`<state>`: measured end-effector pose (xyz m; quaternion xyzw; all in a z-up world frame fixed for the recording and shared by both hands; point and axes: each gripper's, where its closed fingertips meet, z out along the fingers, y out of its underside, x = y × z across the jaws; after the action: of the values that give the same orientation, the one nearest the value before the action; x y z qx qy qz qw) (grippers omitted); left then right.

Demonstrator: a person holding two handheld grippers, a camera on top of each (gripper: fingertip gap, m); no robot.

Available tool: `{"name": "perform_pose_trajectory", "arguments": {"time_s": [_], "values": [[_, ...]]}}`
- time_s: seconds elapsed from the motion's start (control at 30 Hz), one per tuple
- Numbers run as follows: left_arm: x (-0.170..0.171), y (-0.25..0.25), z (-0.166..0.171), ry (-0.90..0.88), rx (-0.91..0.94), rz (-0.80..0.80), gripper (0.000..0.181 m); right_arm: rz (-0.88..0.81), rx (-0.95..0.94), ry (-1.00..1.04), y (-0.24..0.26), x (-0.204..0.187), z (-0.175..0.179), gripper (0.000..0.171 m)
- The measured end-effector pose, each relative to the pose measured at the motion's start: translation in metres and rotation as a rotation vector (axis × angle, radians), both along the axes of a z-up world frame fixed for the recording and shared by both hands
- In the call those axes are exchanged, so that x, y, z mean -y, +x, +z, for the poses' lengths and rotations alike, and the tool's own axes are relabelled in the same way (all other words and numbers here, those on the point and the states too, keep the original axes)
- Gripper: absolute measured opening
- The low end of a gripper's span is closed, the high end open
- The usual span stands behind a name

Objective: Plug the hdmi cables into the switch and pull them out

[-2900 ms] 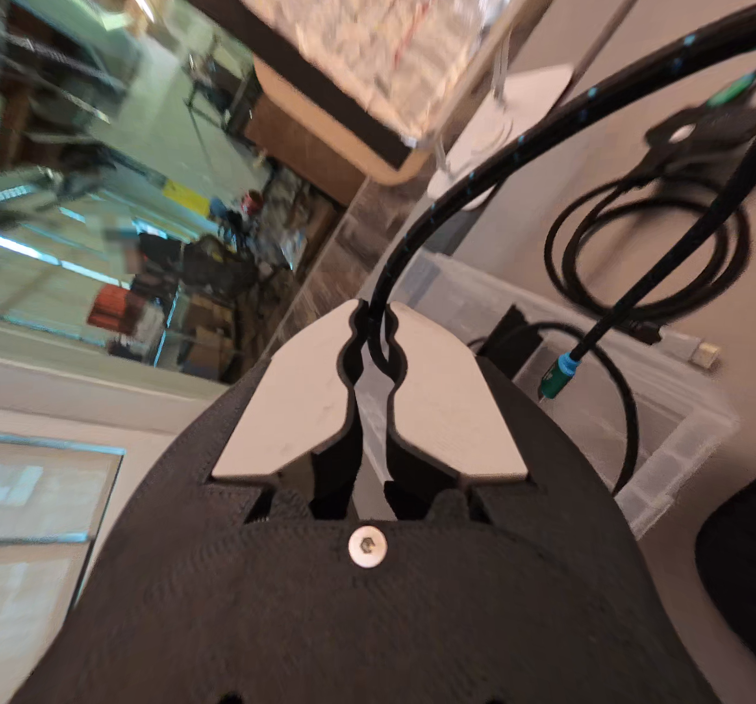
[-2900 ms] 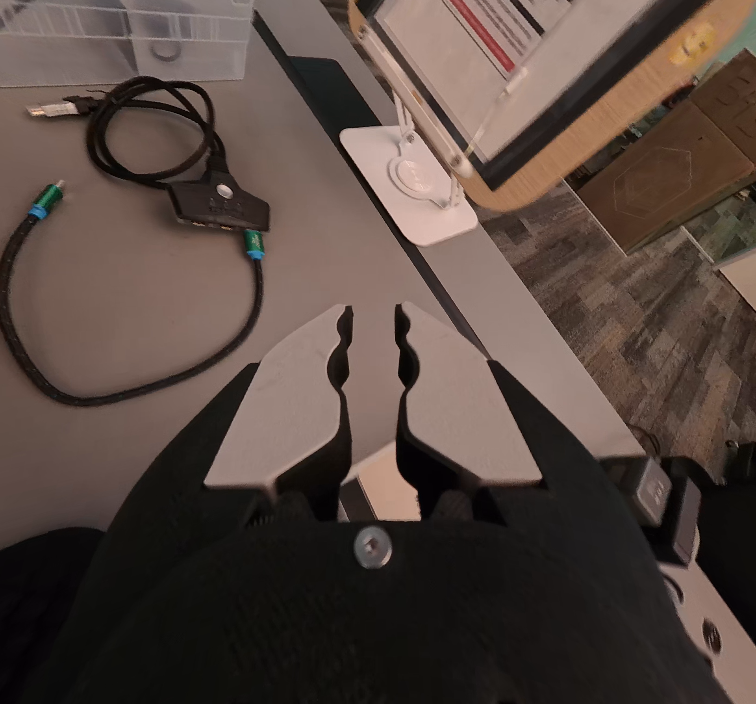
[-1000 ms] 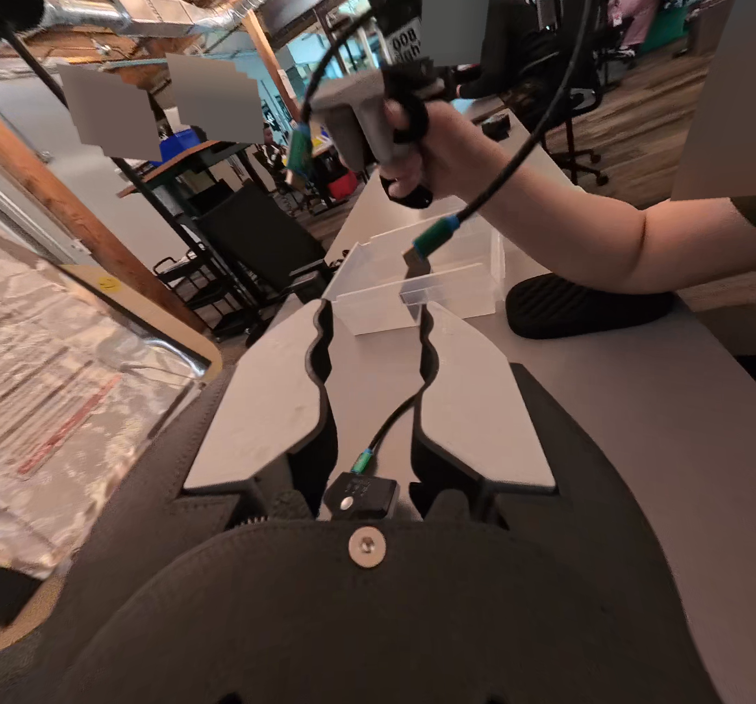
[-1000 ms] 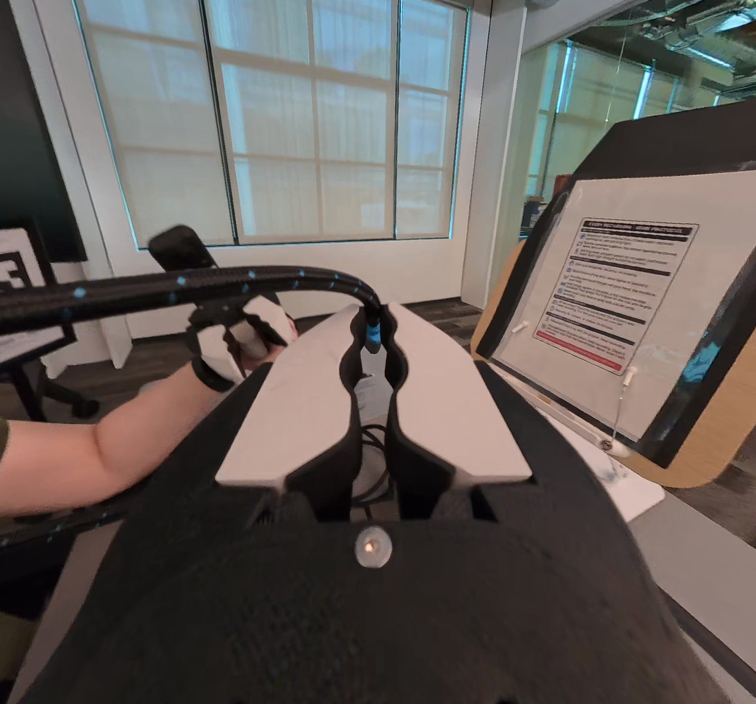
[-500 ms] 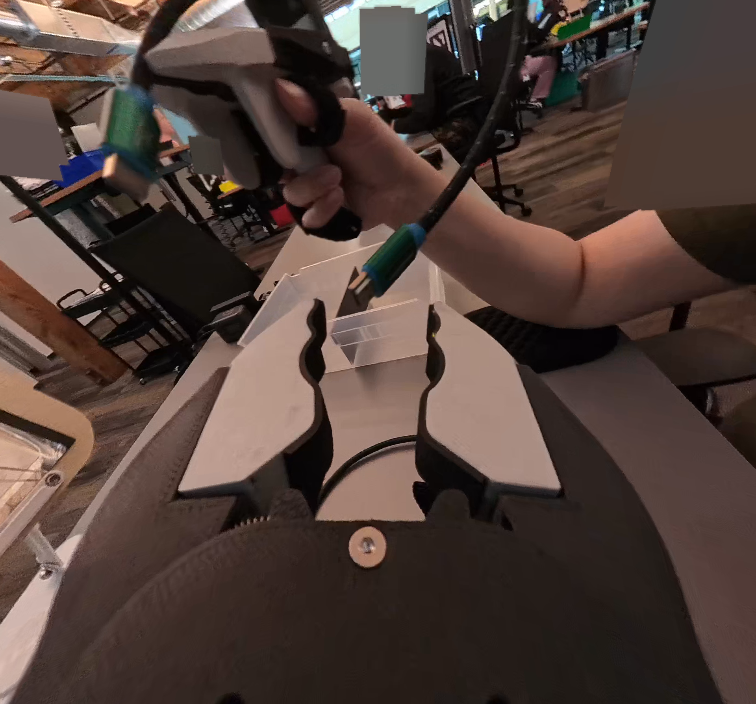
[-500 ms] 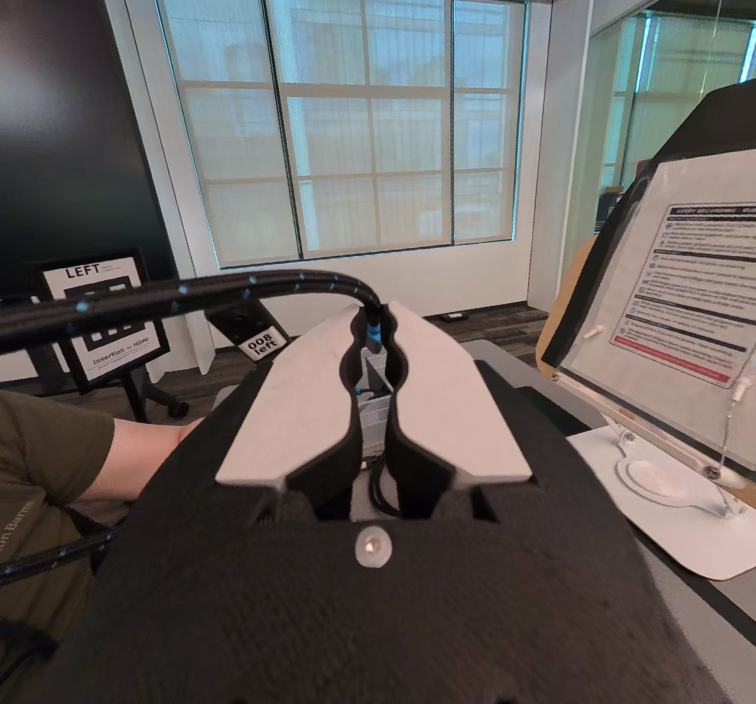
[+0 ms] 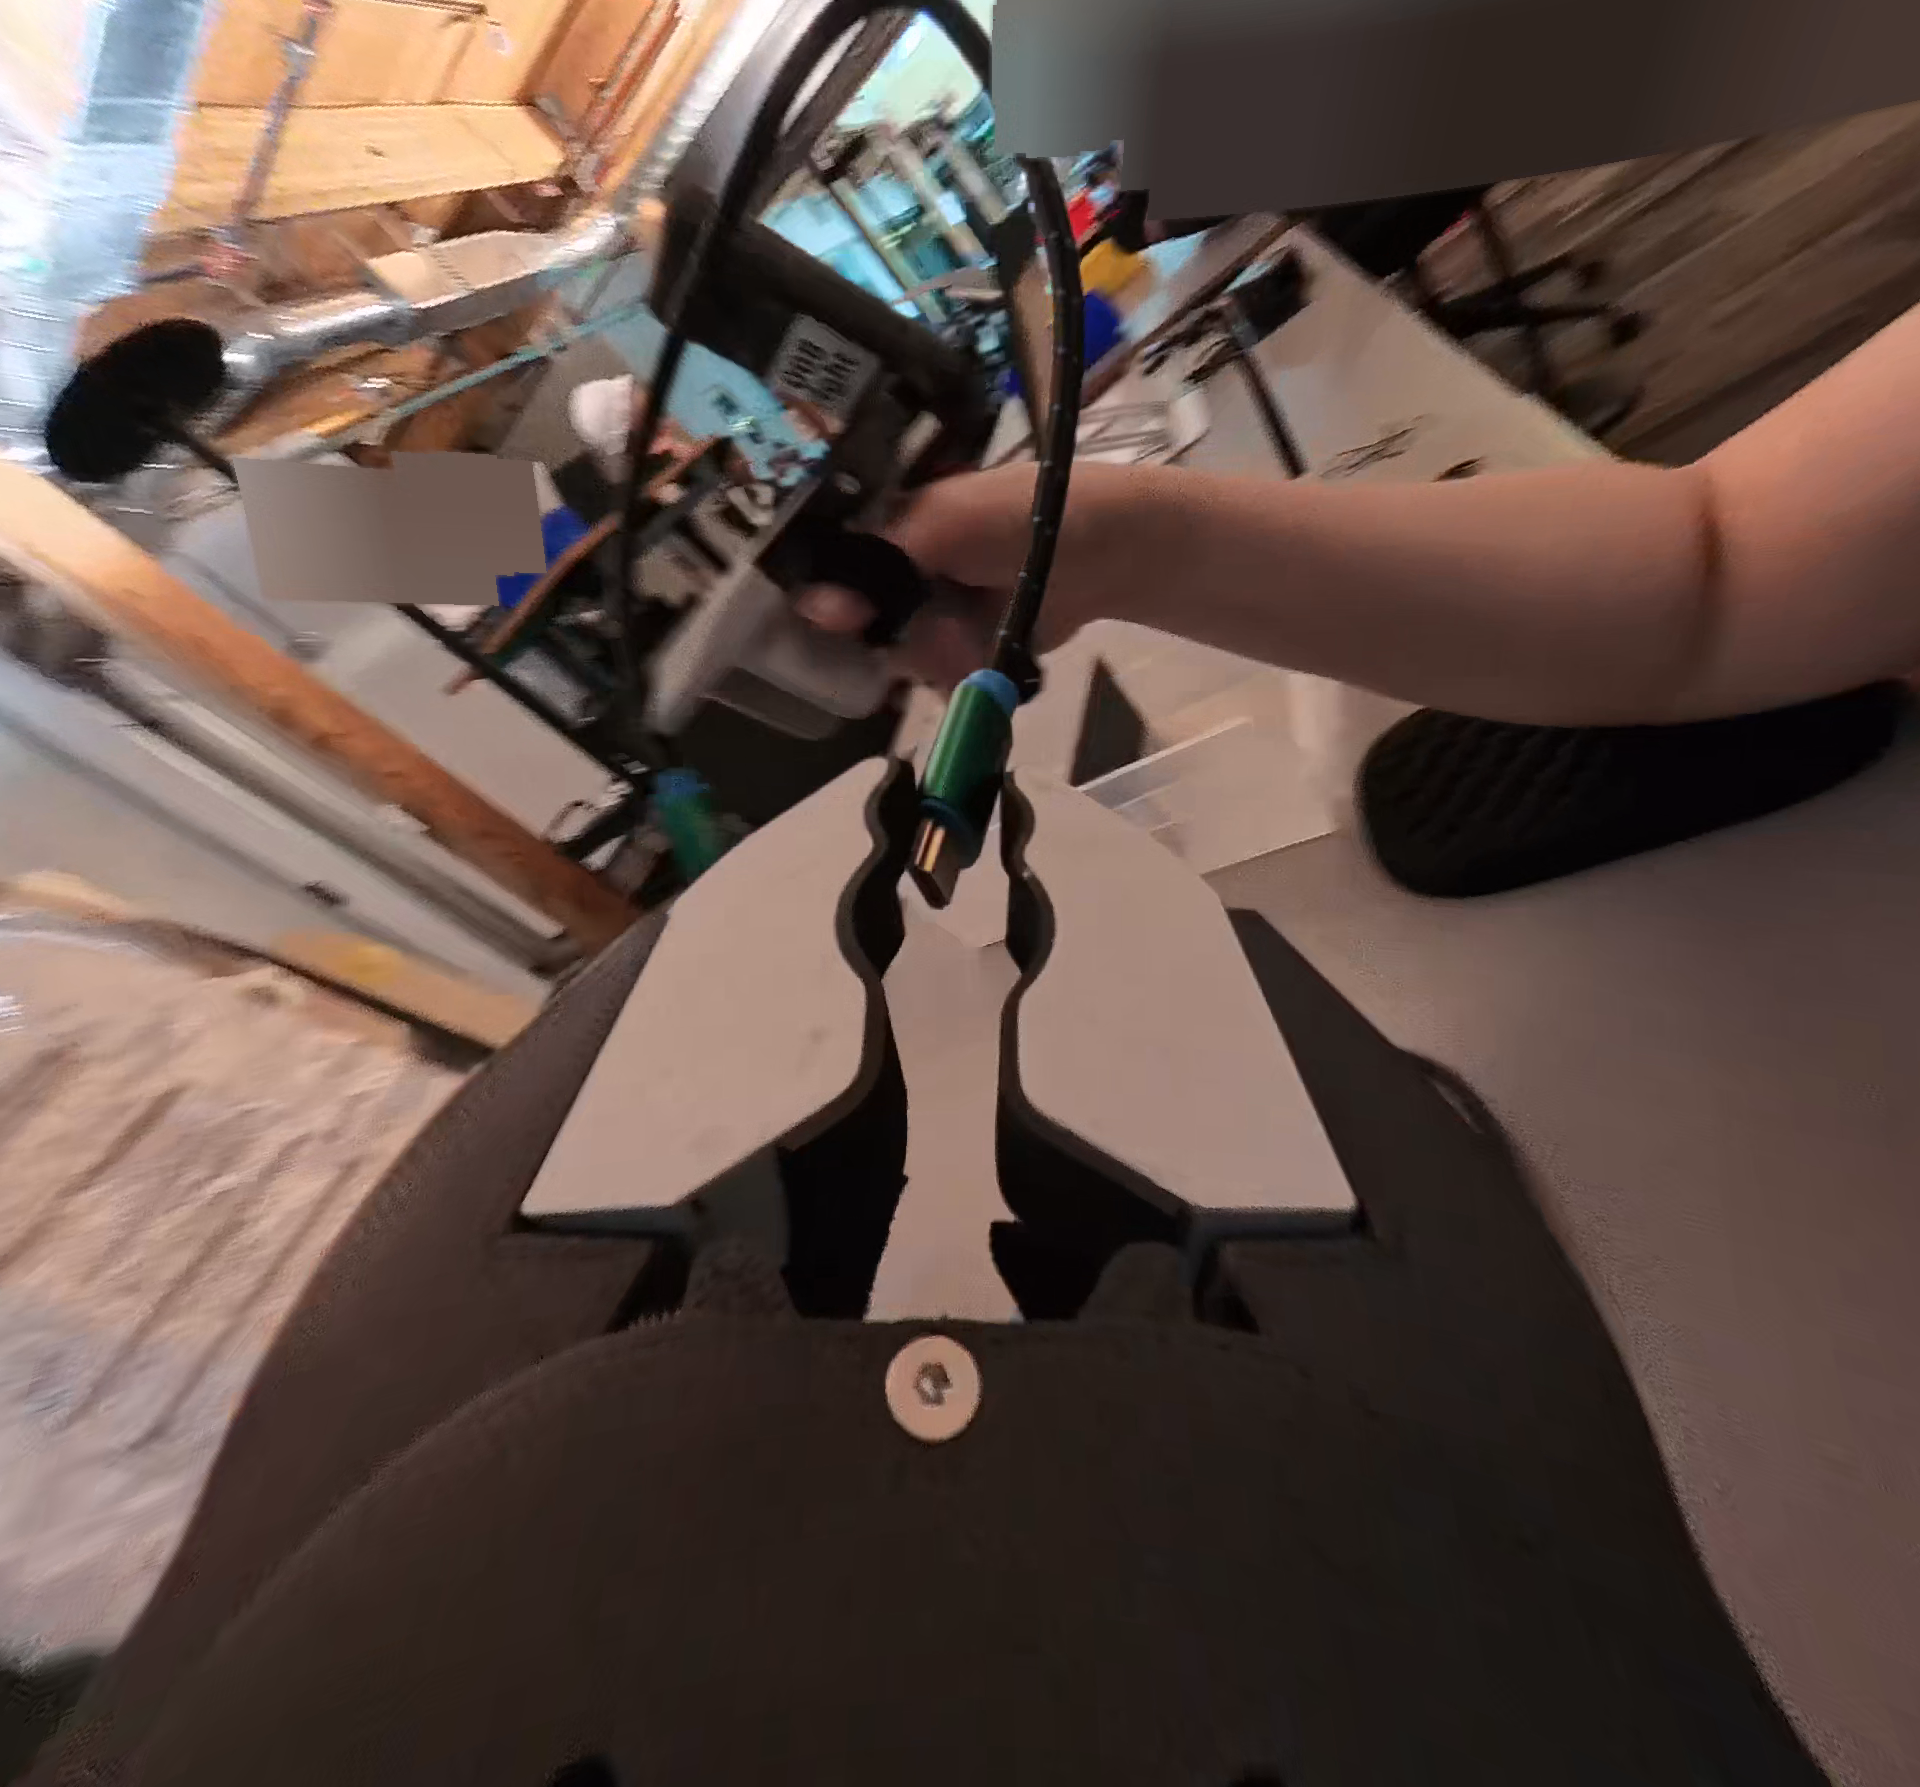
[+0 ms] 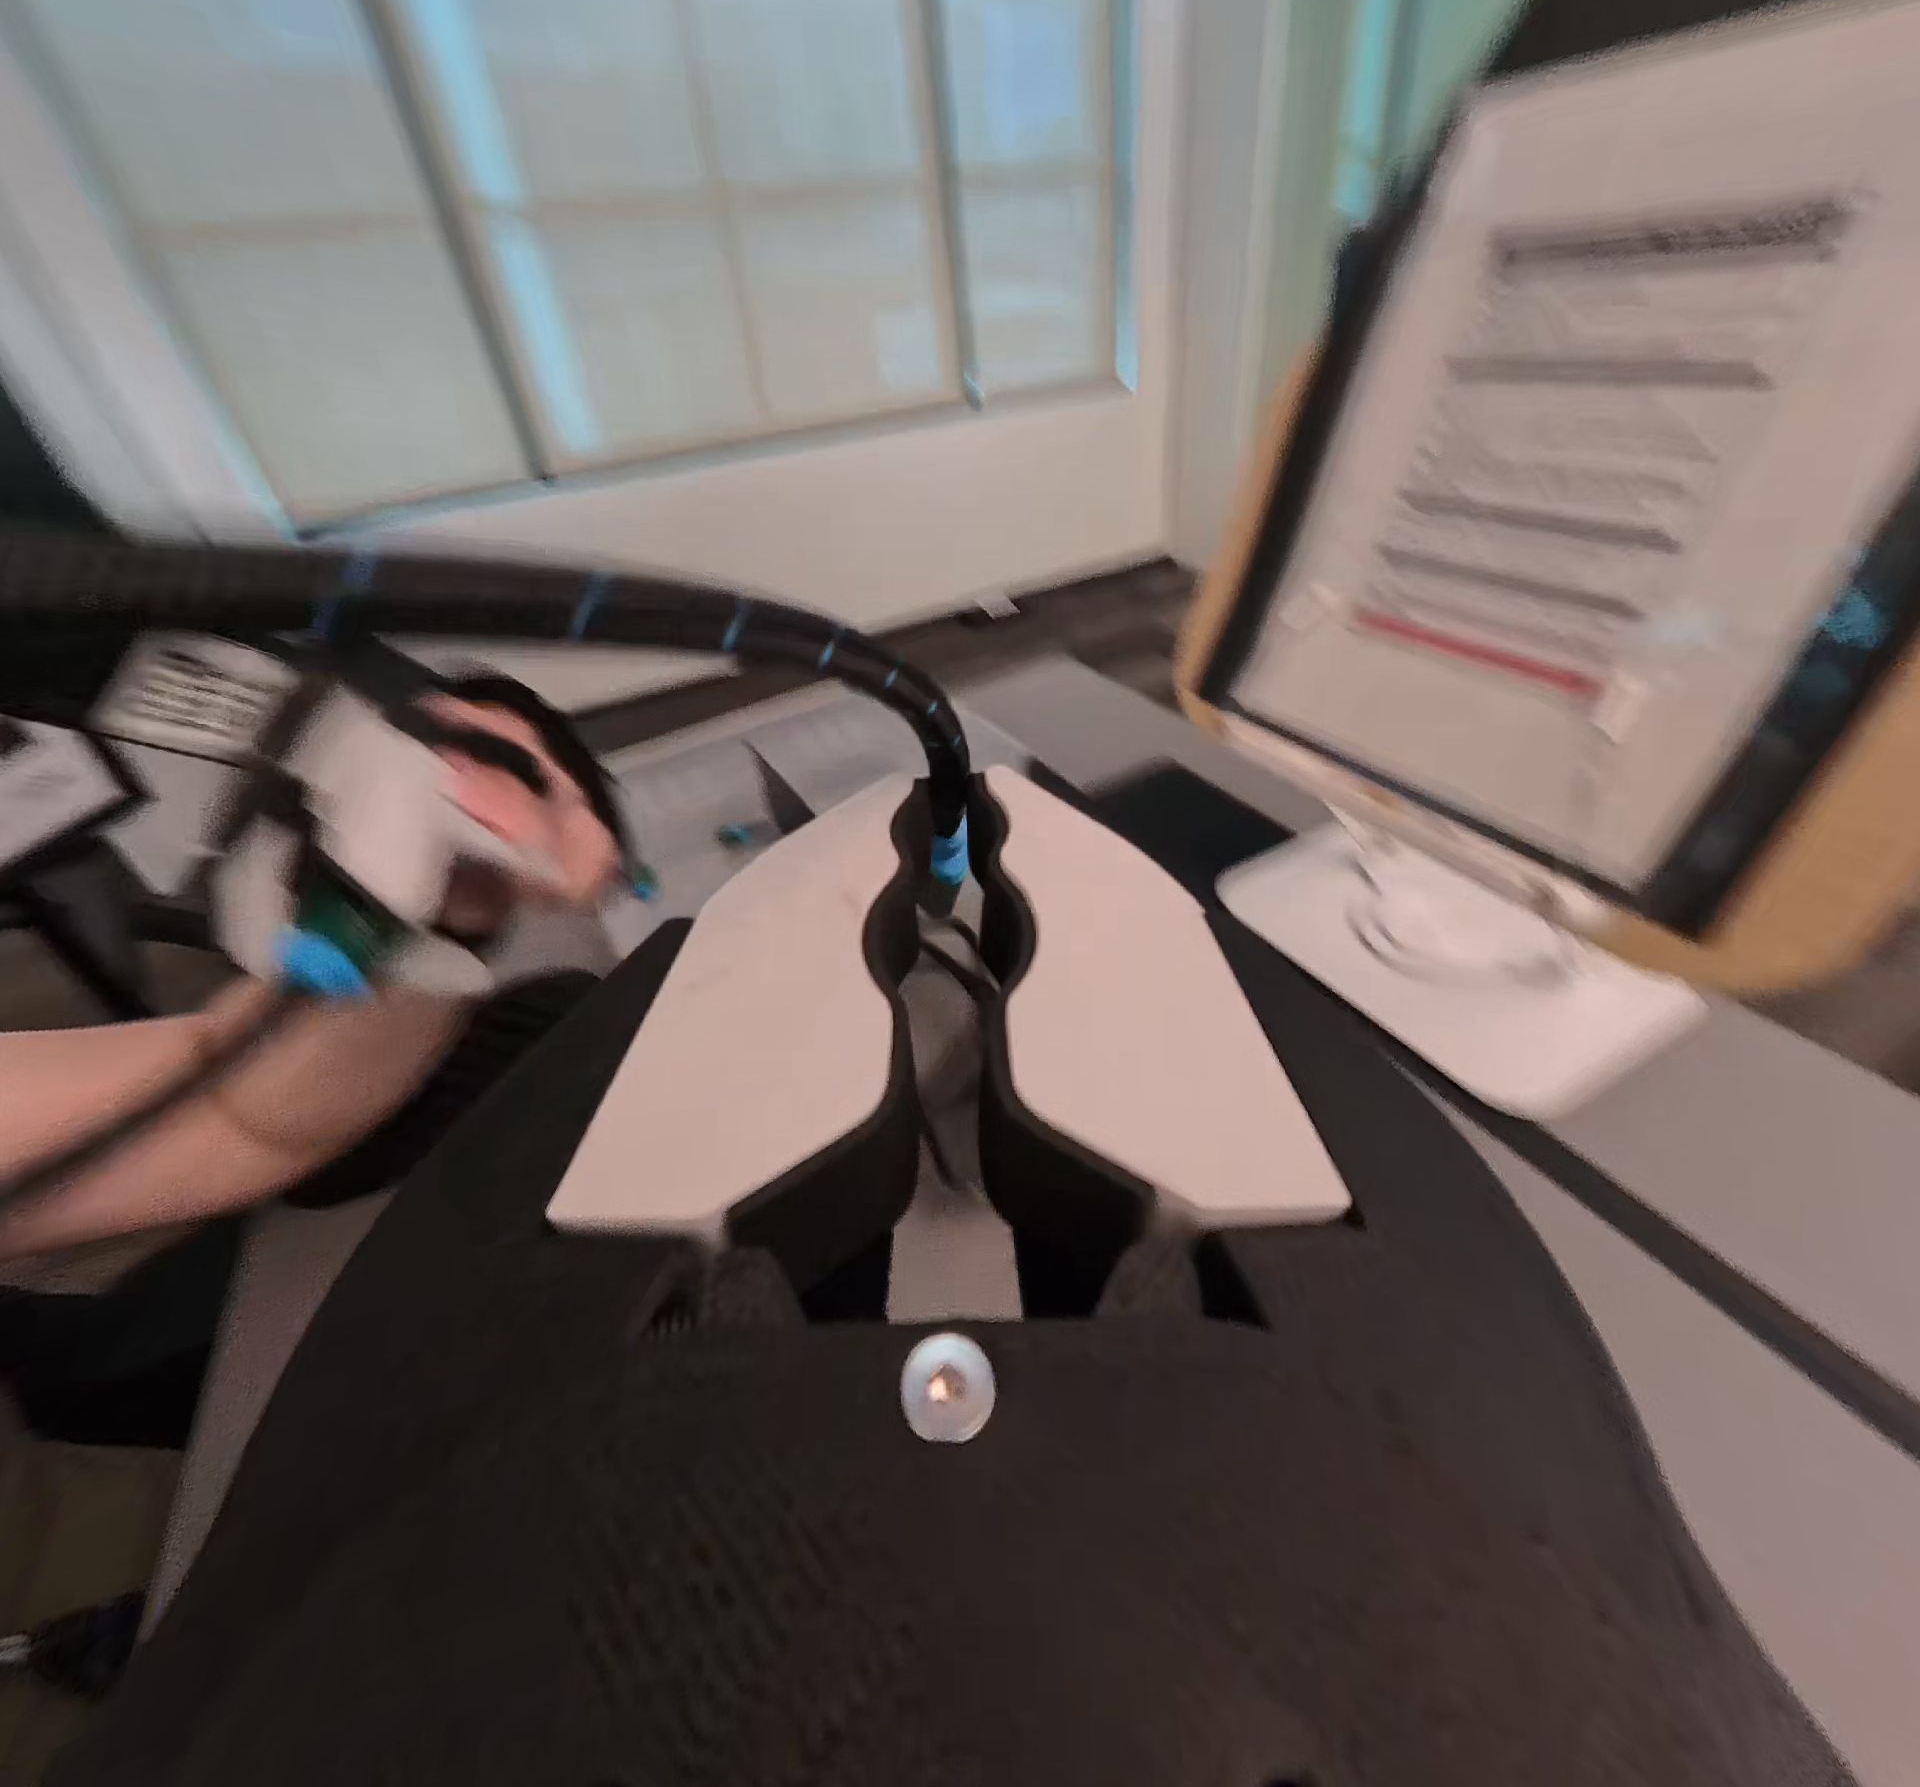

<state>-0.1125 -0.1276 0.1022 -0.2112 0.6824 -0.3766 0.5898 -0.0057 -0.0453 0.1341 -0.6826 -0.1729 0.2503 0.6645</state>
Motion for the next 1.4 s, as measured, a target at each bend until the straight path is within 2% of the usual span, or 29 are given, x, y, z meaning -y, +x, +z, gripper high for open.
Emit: {"name": "perform_pose_trajectory", "arguments": {"time_s": [0.23, 0.47, 0.53, 0.63, 0.87, 1.0, 1.07, 1.13, 1.23, 1.33, 1.4], "values": [[-0.054, -0.03, 0.023, 0.244, 0.032, 0.354, 0.016, -0.092, 0.023, -0.205, 0.026, -0.028, -0.049, 0.007], [-0.098, -0.051, 0.032, 0.369, 0.031, 0.598, 0.017, -0.117, 0.002, -0.297, 0.038, -0.043, -0.078, 0.007], [-0.103, -0.053, 0.03, 0.375, 0.026, 0.617, 0.016, -0.119, -0.009, -0.303, 0.038, -0.046, -0.081, 0.007], [-0.093, -0.045, 0.02, 0.388, -0.009, 0.55, 0.016, -0.043, -0.042, -0.255, 0.025, -0.047, -0.077, 0.007], [-0.081, -0.033, -0.003, 0.569, -0.097, 0.532, 0.016, 0.154, -0.13, -0.239, -0.014, -0.051, -0.085, 0.006], [-0.089, -0.039, -0.001, 0.58, -0.106, 0.569, 0.016, 0.165, -0.075, -0.248, -0.023, -0.058, -0.099, 0.021], [-0.094, -0.045, 0.0, 0.567, -0.117, 0.581, 0.015, 0.153, -0.02, -0.206, -0.024, -0.059, -0.098, 0.023], [-0.098, -0.051, 0.001, 0.547, -0.126, 0.588, 0.014, 0.247, 0.036, -0.205, -0.034, -0.047, -0.101, 0.023], [-0.101, -0.056, 0.006, 0.528, -0.109, 0.594, 0.014, 0.497, 0.088, -0.206, -0.064, -0.016, -0.105, 0.024], [-0.106, -0.057, 0.005, 0.544, -0.115, 0.622, 0.014, 0.735, 0.043, -0.182, -0.101, 0.015, -0.096, 0.031], [-0.109, -0.056, 0.004, 0.559, -0.114, 0.632, 0.014, 0.803, 0.007, -0.174, -0.123, 0.024, -0.088, 0.037]]}}
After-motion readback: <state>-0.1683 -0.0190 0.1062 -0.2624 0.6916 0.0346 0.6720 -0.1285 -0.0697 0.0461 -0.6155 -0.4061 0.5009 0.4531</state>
